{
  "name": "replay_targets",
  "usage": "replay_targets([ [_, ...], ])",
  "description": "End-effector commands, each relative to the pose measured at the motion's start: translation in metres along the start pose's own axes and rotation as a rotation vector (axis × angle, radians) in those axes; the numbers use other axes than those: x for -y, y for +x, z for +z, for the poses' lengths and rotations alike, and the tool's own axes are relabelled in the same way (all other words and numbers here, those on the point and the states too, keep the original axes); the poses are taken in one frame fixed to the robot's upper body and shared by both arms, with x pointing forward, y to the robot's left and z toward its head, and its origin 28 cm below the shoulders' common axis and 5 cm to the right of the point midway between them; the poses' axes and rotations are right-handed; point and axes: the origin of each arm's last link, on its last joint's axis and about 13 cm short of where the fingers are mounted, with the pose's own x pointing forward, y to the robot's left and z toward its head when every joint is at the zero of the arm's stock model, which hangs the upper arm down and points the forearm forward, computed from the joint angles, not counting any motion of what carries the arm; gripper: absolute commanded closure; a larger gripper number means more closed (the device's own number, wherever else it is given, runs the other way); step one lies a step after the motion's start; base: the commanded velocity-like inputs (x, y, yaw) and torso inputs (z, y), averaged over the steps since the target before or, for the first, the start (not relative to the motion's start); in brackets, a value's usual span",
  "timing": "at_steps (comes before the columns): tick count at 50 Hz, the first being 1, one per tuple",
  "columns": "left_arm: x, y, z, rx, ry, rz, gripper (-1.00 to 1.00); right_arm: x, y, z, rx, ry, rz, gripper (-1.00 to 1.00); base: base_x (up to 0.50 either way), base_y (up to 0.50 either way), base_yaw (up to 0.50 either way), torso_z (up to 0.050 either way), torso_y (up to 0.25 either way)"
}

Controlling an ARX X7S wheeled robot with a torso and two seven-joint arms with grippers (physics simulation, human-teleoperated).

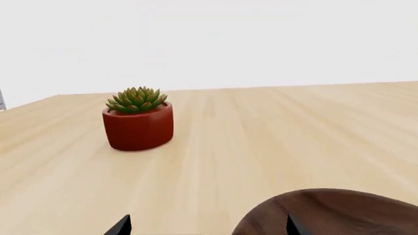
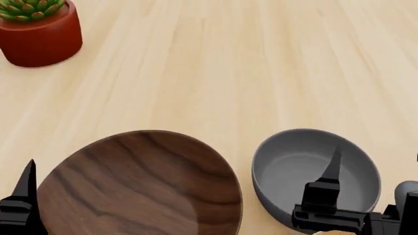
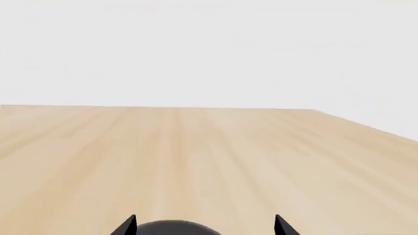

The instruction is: Stack the bowls from largest to smallest.

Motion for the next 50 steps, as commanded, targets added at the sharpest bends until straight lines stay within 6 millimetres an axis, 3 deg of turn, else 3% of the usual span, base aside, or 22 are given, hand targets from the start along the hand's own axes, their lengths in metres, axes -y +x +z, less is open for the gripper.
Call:
replay_targets([
  [1,-0.006,-0.004,0.009,0.038,-0.004,-0.006,-1.00,0.024,0.016,0.030,-0.110,-0.090,-0.023,-1.00,0.00,0.00,0.00,0.000,0.000],
  [3,-0.007,-0.005,0.011,0.043,-0.003,-0.001,-1.00,0.027,0.026,0.034,-0.161,-0.065,0.013,-1.00,0.00,0.00,0.00,0.000,0.000],
  [4,-0.009,-0.004,0.011,0.041,-0.007,0.004,-1.00,0.037,0.035,0.032,-0.235,0.033,-0.068,-1.00,0.00,0.00,0.00,0.000,0.000],
  [6,-0.010,-0.004,0.012,0.037,-0.006,0.009,-1.00,0.031,0.037,0.040,-0.253,-0.030,0.033,-1.00,0.00,0.00,0.00,0.000,0.000],
  [11,-0.012,-0.005,0.012,0.035,-0.006,0.016,-1.00,0.037,0.059,0.040,-0.412,-0.068,0.081,-1.00,0.00,0.00,0.00,0.000,0.000],
  [15,-0.012,-0.003,0.009,0.026,0.001,0.012,-1.00,0.042,0.079,0.052,-0.487,-0.060,0.096,-1.00,0.00,0.00,0.00,0.000,0.000],
  [19,-0.013,-0.004,0.009,0.024,0.004,0.016,-1.00,0.045,0.094,0.048,-0.607,-0.189,0.154,-1.00,0.00,0.00,0.00,0.000,0.000],
  [29,-0.015,-0.005,0.009,0.016,0.006,0.018,-1.00,0.049,0.133,0.046,-0.745,-0.191,0.150,-1.00,0.00,0.00,0.00,0.000,0.000],
  [33,-0.015,-0.005,0.008,0.005,0.012,0.024,-1.00,0.053,0.142,0.029,-0.829,-0.202,0.136,-1.00,0.00,0.00,0.00,0.000,0.000],
  [50,-0.015,-0.004,0.003,-0.015,0.023,0.024,-1.00,0.047,0.156,-0.003,-0.946,-0.160,0.155,-1.00,0.00,0.00,0.00,0.000,0.000],
])
